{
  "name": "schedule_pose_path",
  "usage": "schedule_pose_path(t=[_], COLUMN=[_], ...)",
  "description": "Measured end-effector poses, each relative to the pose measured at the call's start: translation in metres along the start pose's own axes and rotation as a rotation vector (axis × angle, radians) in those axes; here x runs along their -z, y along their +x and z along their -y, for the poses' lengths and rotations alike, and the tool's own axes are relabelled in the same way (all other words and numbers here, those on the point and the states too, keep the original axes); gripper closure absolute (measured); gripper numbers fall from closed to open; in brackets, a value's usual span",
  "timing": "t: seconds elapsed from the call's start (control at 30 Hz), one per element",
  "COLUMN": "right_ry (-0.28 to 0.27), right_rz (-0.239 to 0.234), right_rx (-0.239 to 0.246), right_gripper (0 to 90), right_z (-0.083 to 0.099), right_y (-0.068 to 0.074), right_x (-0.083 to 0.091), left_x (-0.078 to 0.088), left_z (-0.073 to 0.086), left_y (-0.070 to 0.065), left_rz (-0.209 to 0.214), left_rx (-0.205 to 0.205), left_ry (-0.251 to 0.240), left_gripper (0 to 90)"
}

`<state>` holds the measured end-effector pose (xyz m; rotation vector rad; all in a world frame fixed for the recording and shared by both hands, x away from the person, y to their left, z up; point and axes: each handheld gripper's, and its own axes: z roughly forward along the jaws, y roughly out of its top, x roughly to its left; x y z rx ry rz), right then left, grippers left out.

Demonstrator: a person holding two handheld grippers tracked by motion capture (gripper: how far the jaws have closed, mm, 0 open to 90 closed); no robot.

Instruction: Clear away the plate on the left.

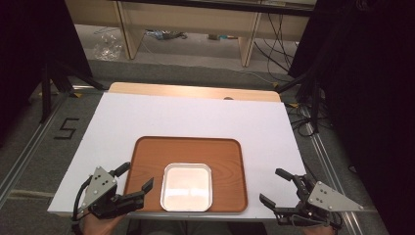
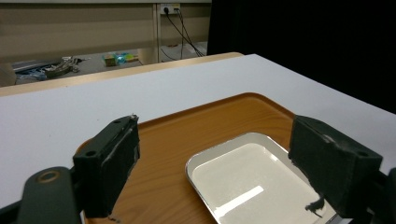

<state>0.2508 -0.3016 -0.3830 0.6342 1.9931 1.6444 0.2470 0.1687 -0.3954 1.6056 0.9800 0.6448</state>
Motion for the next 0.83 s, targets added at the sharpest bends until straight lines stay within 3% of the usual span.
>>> schedule_pose_path(t=[0.13, 0.23, 0.3, 0.47, 0.5, 0.6, 0.73, 0.83], right_ry=[0.006, 0.008, 0.006, 0.009, -0.002, 0.008, -0.003, 0.009], right_rz=[0.01, -0.007, 0.01, -0.006, 0.0, -0.008, -0.002, -0.006], right_rx=[-0.004, -0.024, -0.005, -0.024, -0.003, -0.025, 0.004, -0.02], right_gripper=[16.1, 16.0, 16.0, 16.0, 16.0, 16.0, 16.0, 16.0], right_z=[0.0, 0.0, 0.0, 0.0, 0.0, 0.0, 0.0, 0.0], right_y=[0.0, 0.001, 0.0, 0.001, 0.0, 0.002, 0.0, 0.001], right_x=[0.0, 0.001, 0.001, 0.0, 0.0, 0.001, 0.0, 0.0], left_x=[0.002, 0.002, 0.002, 0.0, -0.001, -0.001, -0.001, -0.002], left_z=[0.001, 0.001, 0.001, 0.001, 0.001, 0.001, 0.001, 0.001], left_y=[-0.003, -0.008, -0.009, -0.011, -0.01, -0.01, -0.009, -0.009], left_rz=[0.004, 0.009, 0.012, 0.027, 0.026, 0.031, 0.031, 0.031], left_rx=[-0.007, -0.029, -0.043, -0.039, -0.041, -0.038, -0.039, -0.036], left_ry=[-0.004, 0.001, 0.002, 0.021, 0.023, 0.029, 0.029, 0.032], left_gripper=[15.9, 15.7, 15.7, 15.7, 15.7, 15.7, 15.7, 15.7])
